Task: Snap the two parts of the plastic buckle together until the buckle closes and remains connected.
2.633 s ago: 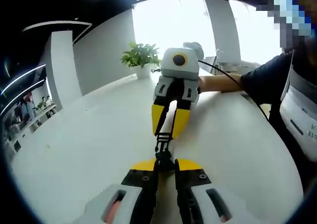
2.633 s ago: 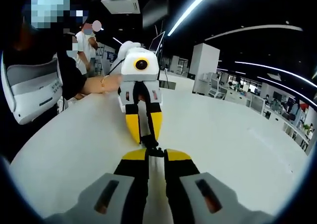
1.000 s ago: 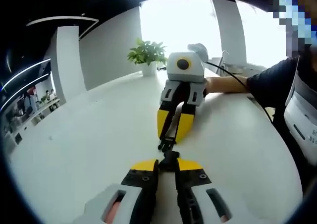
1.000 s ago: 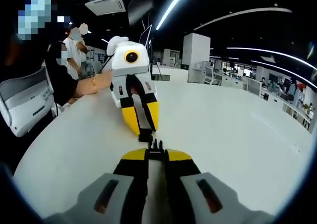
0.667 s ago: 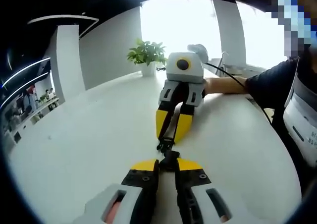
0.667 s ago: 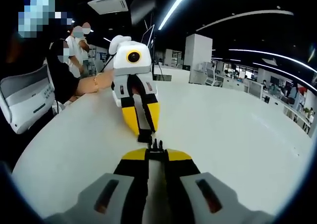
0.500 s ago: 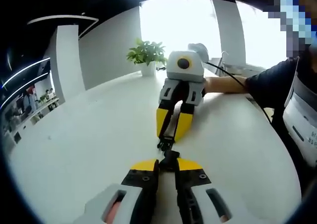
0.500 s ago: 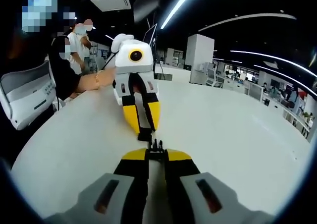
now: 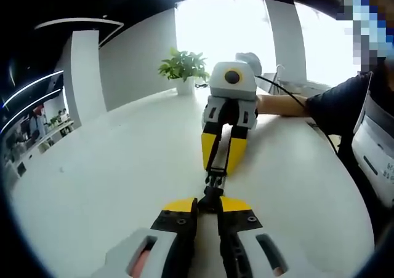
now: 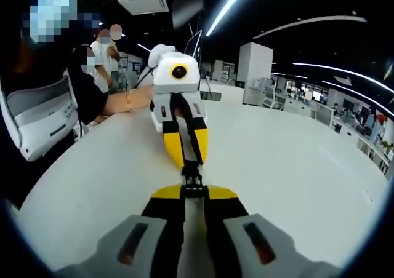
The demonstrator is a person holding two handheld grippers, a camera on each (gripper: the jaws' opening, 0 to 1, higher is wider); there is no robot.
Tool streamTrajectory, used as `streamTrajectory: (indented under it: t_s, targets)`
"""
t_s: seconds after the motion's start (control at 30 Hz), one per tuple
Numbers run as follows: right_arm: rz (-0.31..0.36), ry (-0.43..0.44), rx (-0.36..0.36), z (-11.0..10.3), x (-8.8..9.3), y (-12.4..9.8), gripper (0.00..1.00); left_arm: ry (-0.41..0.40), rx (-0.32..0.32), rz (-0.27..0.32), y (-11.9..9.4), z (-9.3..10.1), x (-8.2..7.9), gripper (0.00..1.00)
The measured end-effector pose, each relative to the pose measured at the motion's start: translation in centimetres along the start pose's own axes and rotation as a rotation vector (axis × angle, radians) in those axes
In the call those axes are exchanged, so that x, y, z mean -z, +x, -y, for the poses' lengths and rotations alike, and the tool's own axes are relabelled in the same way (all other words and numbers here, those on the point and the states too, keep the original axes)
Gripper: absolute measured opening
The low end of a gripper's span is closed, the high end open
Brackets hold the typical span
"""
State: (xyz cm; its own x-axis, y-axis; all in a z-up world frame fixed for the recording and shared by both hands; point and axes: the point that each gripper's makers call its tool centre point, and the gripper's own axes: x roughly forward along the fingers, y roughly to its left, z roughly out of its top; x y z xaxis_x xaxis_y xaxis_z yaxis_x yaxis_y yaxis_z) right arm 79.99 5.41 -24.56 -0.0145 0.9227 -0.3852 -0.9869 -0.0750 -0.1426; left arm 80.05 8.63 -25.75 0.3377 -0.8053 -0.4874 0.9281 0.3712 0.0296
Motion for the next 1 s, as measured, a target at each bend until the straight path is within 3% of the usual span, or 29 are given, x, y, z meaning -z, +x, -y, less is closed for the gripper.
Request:
streamTrajectory:
  t_s: [1.0]
  targets:
    - [-0.001,-0.003,-0.007,-0.39,0.0,0.35,0.12,0.01,-0.007,0.001,0.1,0.21,-0.21,0.12]
